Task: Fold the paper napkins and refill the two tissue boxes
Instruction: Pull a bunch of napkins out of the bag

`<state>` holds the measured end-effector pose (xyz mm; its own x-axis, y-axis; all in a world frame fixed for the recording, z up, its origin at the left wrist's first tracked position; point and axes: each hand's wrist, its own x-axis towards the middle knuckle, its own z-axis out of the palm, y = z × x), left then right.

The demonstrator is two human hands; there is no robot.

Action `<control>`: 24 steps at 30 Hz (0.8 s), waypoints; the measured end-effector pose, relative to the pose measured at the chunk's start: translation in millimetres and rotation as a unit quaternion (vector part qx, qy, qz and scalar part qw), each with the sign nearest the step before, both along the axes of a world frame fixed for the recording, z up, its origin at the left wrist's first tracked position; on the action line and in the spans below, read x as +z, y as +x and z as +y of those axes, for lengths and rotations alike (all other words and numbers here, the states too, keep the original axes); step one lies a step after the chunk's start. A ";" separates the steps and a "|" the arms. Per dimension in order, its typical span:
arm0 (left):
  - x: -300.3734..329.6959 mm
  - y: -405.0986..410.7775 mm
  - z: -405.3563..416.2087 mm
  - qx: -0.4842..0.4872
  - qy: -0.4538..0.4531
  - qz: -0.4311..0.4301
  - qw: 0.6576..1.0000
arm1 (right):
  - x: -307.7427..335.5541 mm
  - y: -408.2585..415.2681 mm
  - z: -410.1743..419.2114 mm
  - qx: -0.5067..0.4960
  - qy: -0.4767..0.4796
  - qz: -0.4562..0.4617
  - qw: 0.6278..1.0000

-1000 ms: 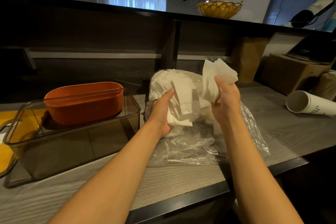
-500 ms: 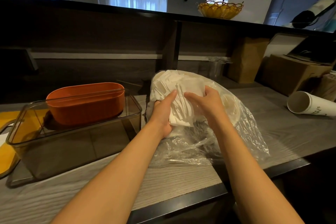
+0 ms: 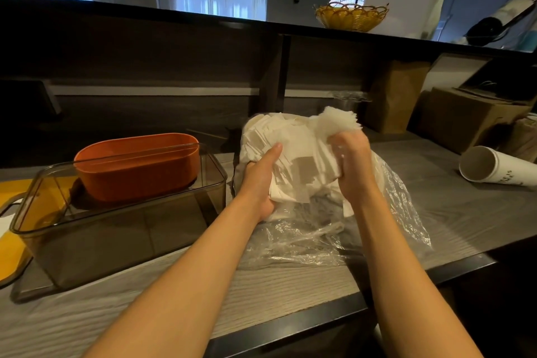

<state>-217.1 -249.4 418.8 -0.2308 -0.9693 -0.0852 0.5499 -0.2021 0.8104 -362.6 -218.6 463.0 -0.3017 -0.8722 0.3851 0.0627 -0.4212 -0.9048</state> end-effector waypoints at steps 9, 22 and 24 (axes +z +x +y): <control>2.9 2.2 5.6 -0.030 -0.011 -0.020 0.999 | -12.2 12.7 -7.4 -0.025 0.082 0.231 0.969; -1.8 2.5 0.7 -0.031 -0.007 -0.016 0.999 | -6.6 8.6 0.6 0.002 0.107 0.080 0.991; -3.0 1.8 -0.3 -0.023 -0.002 -0.020 1.000 | -4.8 8.2 1.7 -0.005 0.126 0.047 0.991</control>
